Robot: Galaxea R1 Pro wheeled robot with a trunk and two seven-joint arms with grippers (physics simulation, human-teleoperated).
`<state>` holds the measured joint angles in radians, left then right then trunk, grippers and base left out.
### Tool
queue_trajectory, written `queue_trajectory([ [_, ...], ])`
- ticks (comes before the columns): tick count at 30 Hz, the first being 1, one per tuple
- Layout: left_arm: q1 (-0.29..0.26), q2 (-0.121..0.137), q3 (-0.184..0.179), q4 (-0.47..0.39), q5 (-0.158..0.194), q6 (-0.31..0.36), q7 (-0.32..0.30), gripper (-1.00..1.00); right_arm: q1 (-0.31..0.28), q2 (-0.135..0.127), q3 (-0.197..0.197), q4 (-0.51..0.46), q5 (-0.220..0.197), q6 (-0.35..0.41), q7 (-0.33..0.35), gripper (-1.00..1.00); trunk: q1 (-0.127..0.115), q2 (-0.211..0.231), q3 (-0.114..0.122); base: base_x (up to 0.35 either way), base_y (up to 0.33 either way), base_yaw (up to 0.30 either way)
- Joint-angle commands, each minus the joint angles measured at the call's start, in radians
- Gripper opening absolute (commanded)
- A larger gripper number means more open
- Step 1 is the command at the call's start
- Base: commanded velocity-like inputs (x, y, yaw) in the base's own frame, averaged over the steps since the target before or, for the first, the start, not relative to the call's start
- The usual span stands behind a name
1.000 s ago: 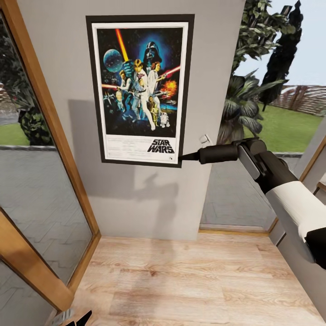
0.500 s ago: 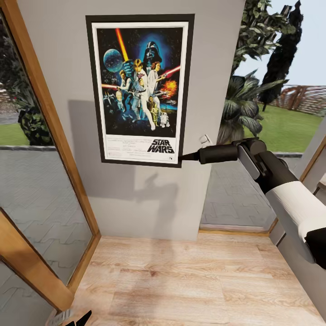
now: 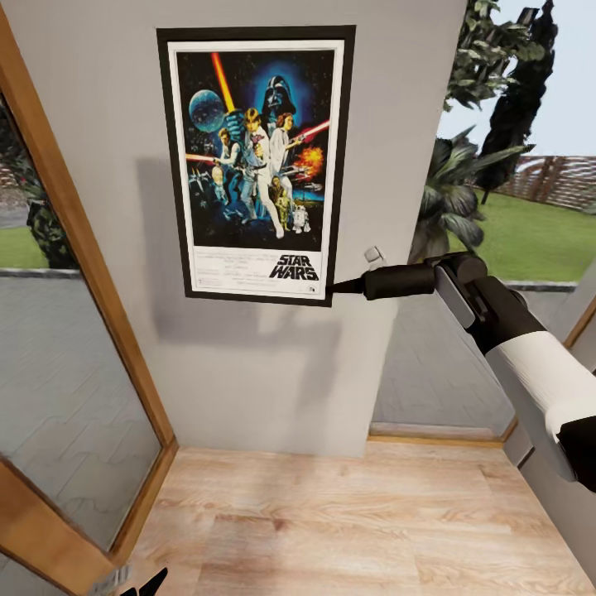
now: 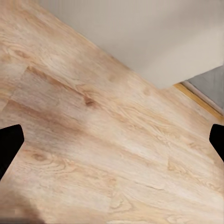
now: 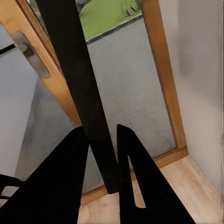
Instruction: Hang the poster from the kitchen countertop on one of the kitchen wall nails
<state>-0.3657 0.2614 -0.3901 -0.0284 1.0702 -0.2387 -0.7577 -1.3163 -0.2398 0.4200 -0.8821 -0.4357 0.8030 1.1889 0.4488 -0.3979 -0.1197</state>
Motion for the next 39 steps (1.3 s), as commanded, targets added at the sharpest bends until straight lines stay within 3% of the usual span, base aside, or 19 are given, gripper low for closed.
queue_trajectory([
  [1, -0.001, 0.0, -0.008, 0.001, 0.005, -0.007, -0.002, 1.0, -0.001, -0.001, 0.003, 0.0, -0.008, 0.007, -0.001, -1.0, 0.001, -0.002, -0.002, 0.332, 0.0, 0.0],
  [17, -0.001, 0.0, -0.009, 0.001, 0.005, -0.007, -0.002, 1.0, -0.001, -0.001, 0.003, 0.0, -0.008, 0.007, -0.001, -1.0, 0.001, -0.002, -0.002, 0.326, 0.0, 0.0],
  [39, -0.001, 0.0, -0.008, 0.001, 0.005, -0.007, -0.002, 1.0, -0.001, -0.001, 0.003, 0.0, -0.008, 0.007, -0.002, -1.0, 0.001, -0.002, -0.002, 0.11, 0.0, 0.0],
])
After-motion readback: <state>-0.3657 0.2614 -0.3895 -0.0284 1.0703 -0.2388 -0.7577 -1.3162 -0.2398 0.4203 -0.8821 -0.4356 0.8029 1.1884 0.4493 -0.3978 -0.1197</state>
